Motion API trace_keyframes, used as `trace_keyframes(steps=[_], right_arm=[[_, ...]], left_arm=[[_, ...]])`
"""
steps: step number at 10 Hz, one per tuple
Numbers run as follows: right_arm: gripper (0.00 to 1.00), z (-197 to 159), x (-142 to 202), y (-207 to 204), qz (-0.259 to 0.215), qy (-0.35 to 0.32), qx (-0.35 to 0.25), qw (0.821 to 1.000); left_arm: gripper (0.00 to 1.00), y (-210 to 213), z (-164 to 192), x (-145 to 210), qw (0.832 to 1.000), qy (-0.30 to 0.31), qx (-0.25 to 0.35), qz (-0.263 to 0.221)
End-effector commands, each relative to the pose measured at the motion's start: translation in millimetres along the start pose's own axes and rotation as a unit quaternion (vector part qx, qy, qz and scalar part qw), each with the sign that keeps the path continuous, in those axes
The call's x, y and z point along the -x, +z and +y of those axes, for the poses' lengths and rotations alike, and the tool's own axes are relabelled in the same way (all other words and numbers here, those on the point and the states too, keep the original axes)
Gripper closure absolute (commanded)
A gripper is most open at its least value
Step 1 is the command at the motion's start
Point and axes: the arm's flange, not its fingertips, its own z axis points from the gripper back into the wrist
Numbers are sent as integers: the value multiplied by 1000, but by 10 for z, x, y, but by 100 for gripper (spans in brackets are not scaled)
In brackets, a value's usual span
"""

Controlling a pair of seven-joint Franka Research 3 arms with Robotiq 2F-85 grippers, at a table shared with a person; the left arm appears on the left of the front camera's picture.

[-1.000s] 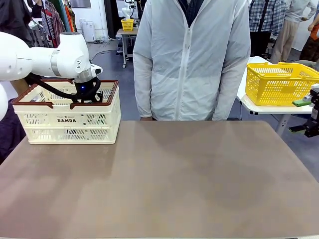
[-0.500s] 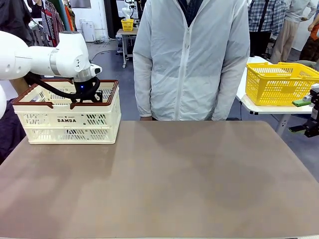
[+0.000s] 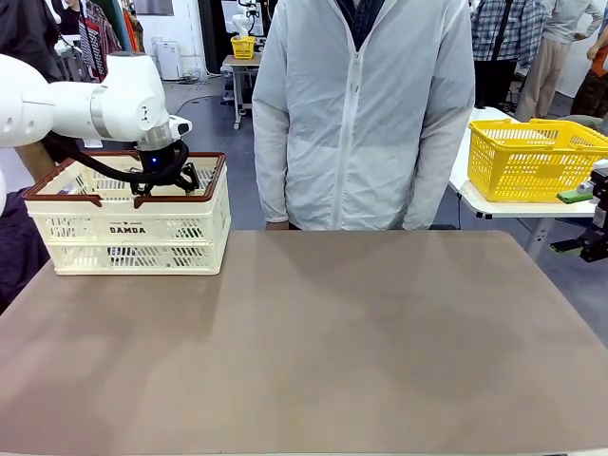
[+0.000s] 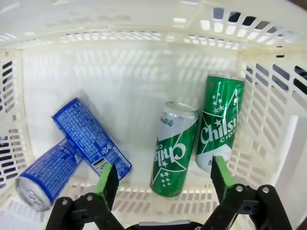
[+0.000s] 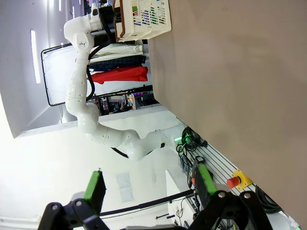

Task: Place the drinks into the Shopping basket.
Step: Pick up one drink and place it into the Shopping basket.

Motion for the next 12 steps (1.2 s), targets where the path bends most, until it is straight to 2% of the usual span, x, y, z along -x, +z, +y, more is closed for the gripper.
trace_keyframes(steps=[1,3,5,6,7,8,9,10,11,12], right_arm=[[0,34,4,16,3,-9,11,1000],[0,34,4,16,3,-9,11,1000],[0,34,4,16,3,-9,11,1000],[0,34,4,16,3,-9,11,1000],[0,34,4,16,3,-9,11,1000],[0,34,4,16,3,-9,11,1000],[0,34,4,16,3,-9,11,1000],[0,34,4,16,3,-9,11,1000],[0,34,4,16,3,-9,11,1000],[0,34,4,16,3,-9,11,1000]], left_arm=[[0,224,101,141,1000,3,11,-5],[0,794,222,305,998,-15,50,28],[0,1618,501,730,985,-34,116,120],[0,1884,651,1029,978,-71,150,126],[0,2015,820,1372,959,-105,204,168],[0,2031,1054,1782,935,-166,253,187],[0,1945,1329,2075,917,-183,306,181],[0,1796,1654,2323,890,-187,379,169],[0,1590,1951,2550,863,-175,454,134],[0,1370,2164,2791,849,-123,509,76]])
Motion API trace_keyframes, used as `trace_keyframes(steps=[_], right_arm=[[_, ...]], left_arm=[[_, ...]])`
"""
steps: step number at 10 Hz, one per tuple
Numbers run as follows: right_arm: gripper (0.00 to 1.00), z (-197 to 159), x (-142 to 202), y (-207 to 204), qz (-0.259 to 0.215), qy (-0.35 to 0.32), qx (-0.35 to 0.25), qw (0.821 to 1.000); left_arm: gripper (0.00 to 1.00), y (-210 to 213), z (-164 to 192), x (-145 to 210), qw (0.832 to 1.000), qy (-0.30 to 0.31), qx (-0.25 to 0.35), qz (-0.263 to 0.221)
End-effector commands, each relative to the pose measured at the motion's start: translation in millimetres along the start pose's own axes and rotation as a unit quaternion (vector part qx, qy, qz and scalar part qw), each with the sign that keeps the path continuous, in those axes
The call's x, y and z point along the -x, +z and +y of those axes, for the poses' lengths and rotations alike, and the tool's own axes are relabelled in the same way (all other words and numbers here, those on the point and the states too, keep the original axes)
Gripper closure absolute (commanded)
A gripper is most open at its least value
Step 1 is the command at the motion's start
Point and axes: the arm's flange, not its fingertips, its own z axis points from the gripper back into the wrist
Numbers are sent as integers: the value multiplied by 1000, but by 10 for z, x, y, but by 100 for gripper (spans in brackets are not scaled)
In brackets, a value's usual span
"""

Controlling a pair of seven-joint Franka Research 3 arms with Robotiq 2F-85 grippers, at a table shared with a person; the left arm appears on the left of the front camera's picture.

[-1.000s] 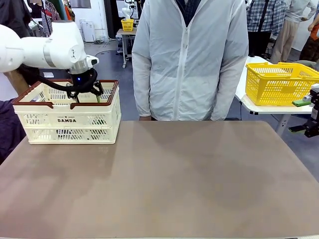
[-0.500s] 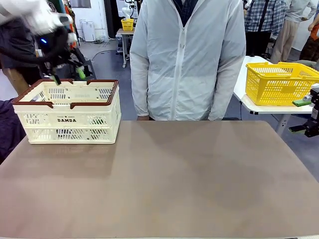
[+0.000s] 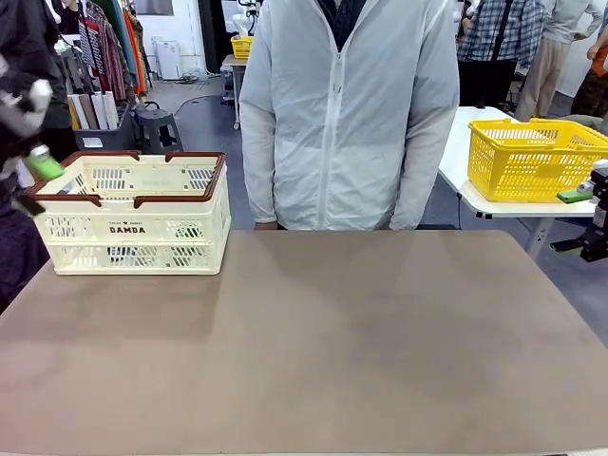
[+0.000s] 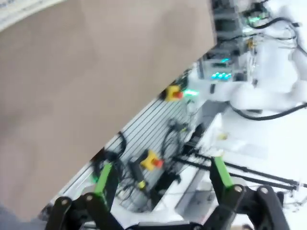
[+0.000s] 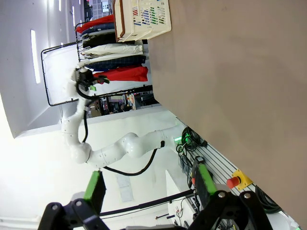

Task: Place the drinks into the Shopping basket.
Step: Pick up one drink and place it into the Shopping basket.

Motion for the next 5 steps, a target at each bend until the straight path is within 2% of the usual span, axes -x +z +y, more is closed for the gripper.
trace_keyframes(steps=[1,3,4,5], right_arm=[[0,34,7,14,3,-9,11,1000],[0,34,7,14,3,-9,11,1000],[0,34,7,14,3,-9,11,1000],[0,34,7,14,3,-9,11,1000]], left_arm=[[0,-292,419,461,983,11,96,-153],[0,-488,702,576,959,5,147,-244],[0,-497,803,501,960,3,157,-231],[0,-322,813,657,971,44,136,-193]])
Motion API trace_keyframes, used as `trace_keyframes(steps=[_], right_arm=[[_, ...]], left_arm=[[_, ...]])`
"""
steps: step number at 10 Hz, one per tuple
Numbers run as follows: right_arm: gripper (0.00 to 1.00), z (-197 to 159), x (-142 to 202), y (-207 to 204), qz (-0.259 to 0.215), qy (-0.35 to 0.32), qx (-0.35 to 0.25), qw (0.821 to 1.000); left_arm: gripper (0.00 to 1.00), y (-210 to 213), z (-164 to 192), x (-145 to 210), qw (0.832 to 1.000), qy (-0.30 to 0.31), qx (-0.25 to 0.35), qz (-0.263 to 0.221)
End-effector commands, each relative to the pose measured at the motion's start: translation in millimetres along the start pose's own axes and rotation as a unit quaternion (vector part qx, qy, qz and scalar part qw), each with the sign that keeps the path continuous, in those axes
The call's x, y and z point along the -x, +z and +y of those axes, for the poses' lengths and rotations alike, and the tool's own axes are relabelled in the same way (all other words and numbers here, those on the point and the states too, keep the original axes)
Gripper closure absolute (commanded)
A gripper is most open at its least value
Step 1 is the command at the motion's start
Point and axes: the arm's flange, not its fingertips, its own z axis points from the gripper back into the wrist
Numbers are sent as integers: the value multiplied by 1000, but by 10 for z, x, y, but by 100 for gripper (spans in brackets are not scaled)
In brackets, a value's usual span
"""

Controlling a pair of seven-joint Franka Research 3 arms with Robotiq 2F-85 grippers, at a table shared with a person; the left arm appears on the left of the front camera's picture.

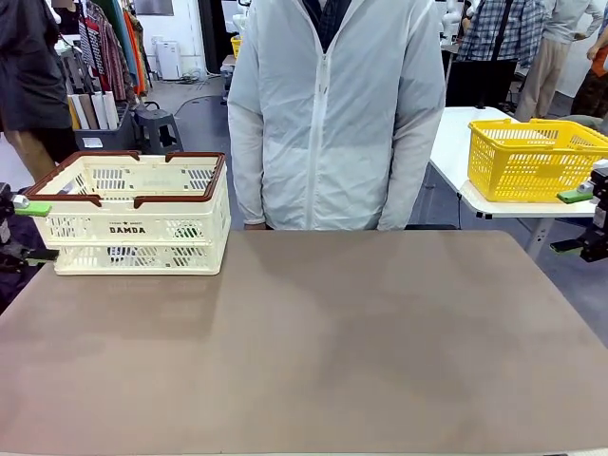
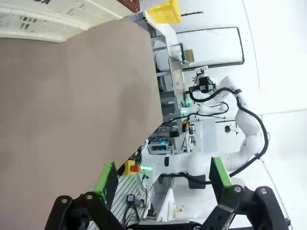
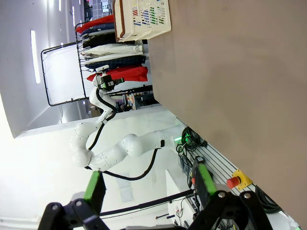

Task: Place the drinks into the Shopping basket.
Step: Pick up one drink and place it into the Shopping basket.

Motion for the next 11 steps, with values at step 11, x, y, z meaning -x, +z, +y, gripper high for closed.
trace_keyframes(steps=[11], right_arm=[[0,34,8,14,3,-9,11,1000]], left_arm=[[0,97,-129,-40,999,2,-23,32]])
